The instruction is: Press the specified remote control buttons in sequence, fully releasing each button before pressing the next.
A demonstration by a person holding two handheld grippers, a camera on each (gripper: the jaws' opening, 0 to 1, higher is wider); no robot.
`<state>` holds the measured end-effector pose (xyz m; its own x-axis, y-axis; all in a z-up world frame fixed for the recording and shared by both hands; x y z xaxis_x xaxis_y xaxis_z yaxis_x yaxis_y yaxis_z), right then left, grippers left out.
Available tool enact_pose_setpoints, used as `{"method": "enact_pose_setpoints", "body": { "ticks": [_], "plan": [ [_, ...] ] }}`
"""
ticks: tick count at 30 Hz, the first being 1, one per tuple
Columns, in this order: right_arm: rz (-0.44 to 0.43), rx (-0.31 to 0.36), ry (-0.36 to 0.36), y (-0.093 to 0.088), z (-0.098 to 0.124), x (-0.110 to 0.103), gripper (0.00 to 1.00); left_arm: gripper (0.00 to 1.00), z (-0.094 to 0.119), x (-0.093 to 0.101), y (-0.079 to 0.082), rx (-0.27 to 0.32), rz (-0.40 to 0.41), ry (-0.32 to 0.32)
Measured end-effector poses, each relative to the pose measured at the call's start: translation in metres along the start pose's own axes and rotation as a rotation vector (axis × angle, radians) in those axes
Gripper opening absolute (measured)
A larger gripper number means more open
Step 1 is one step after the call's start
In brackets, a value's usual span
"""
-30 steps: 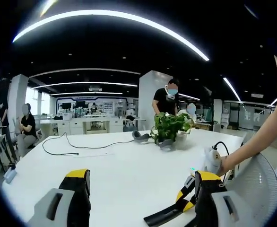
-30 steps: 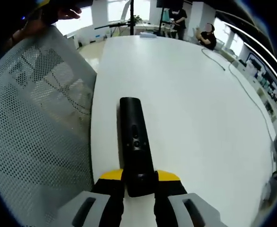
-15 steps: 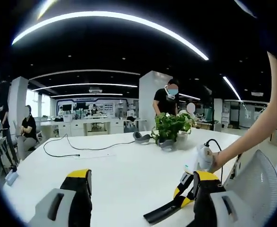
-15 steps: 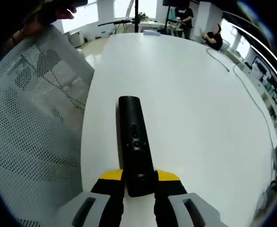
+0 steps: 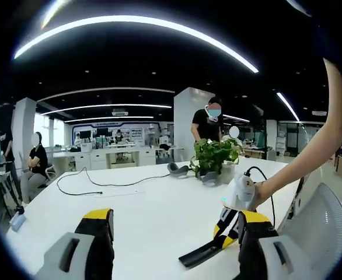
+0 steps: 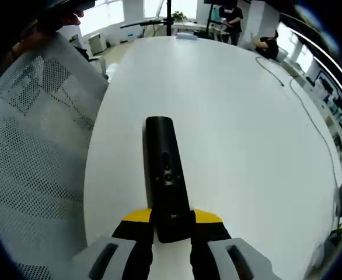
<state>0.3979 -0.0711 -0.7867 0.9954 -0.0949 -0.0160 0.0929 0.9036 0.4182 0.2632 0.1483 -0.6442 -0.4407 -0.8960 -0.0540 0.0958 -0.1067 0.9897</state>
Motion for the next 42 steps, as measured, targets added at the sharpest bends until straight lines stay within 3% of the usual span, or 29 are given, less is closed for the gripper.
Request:
{"method": "enact_pose_setpoints", "body": {
  "ticks": [24,42],
  "plan": [
    [0.024,-0.043,0.017,-0.001,0.002,0.049,0.21,0.91,0.0,-0.003,-0.003,-0.028,-0.034,0.04],
    [0.035,-0.046,0.04,-0.004,0.004,0.084,0.21,0.91,-0.002,-0.002,-0.007,-0.057,-0.035,0.019]
  ]
}}
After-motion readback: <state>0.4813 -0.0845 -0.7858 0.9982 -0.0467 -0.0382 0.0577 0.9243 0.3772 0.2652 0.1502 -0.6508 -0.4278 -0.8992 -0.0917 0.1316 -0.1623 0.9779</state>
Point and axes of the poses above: the point that each gripper's makers call its tool centre point, and the gripper's own axes: z roughly backward along the fingers, x roughly to its right, y roughly out of its top, the point moved 9 cm from there along z, roughly backward along the fingers, and after that the axes turned 3 degrees about -z, right-handed, at the moved point
